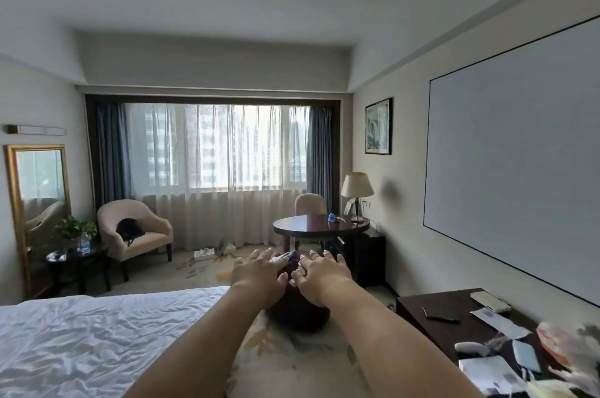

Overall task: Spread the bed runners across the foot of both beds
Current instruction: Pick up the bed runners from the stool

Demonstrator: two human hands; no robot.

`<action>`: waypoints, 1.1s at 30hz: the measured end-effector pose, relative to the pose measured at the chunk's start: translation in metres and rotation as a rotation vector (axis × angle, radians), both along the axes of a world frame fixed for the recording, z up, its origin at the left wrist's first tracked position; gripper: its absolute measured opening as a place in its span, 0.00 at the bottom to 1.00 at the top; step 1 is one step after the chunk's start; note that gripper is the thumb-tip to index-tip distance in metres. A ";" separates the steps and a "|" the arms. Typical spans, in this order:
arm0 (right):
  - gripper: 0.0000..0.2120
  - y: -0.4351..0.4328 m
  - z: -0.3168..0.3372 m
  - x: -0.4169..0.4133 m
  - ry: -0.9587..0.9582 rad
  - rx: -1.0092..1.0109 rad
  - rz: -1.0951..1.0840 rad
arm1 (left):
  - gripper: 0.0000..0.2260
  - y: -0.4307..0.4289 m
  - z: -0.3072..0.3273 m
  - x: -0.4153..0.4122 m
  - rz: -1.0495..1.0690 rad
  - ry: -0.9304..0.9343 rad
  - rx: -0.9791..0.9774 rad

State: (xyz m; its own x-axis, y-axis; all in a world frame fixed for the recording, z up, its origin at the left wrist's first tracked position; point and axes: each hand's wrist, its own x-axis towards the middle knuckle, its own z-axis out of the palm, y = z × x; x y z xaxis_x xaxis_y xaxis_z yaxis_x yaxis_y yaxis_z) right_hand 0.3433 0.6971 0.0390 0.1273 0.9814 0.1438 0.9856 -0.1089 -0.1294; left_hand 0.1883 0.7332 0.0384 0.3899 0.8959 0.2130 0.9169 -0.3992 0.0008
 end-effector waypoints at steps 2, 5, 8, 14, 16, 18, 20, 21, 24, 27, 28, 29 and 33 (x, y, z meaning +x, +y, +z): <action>0.31 0.039 -0.005 0.009 0.010 -0.025 -0.012 | 0.24 0.041 -0.003 0.008 -0.001 0.003 -0.010; 0.31 0.101 -0.016 0.026 0.023 -0.021 -0.026 | 0.24 0.102 -0.014 0.024 0.003 0.022 -0.019; 0.31 0.173 -0.027 0.049 0.001 -0.042 -0.023 | 0.25 0.177 -0.017 0.046 -0.009 0.047 -0.020; 0.30 0.326 -0.024 0.104 -0.035 -0.045 0.003 | 0.24 0.336 0.005 0.089 0.008 0.043 -0.002; 0.30 0.379 -0.014 0.121 -0.043 -0.039 0.008 | 0.24 0.388 0.010 0.100 0.023 0.053 -0.002; 0.29 0.432 -0.005 0.135 -0.040 -0.026 0.014 | 0.24 0.439 0.010 0.111 0.037 0.036 -0.007; 0.28 0.485 -0.004 0.146 -0.036 -0.022 0.022 | 0.24 0.487 0.004 0.120 0.052 0.006 -0.019; 0.28 0.511 -0.006 0.150 -0.038 -0.034 0.028 | 0.24 0.511 -0.001 0.123 0.057 0.004 -0.032; 0.27 0.589 -0.023 0.159 -0.037 -0.071 0.030 | 0.26 0.588 -0.019 0.130 0.074 0.006 -0.086; 0.28 0.671 -0.046 0.164 -0.023 -0.089 0.017 | 0.26 0.671 -0.033 0.137 0.077 -0.017 -0.105; 0.28 0.697 -0.052 0.164 -0.022 -0.093 0.020 | 0.26 0.699 -0.038 0.140 0.074 -0.008 -0.105; 0.28 0.724 -0.059 0.165 -0.023 -0.092 0.023 | 0.26 0.727 -0.042 0.143 0.072 0.003 -0.102; 0.28 0.834 -0.068 0.166 -0.013 -0.093 0.022 | 0.26 0.836 -0.054 0.157 0.034 0.059 -0.093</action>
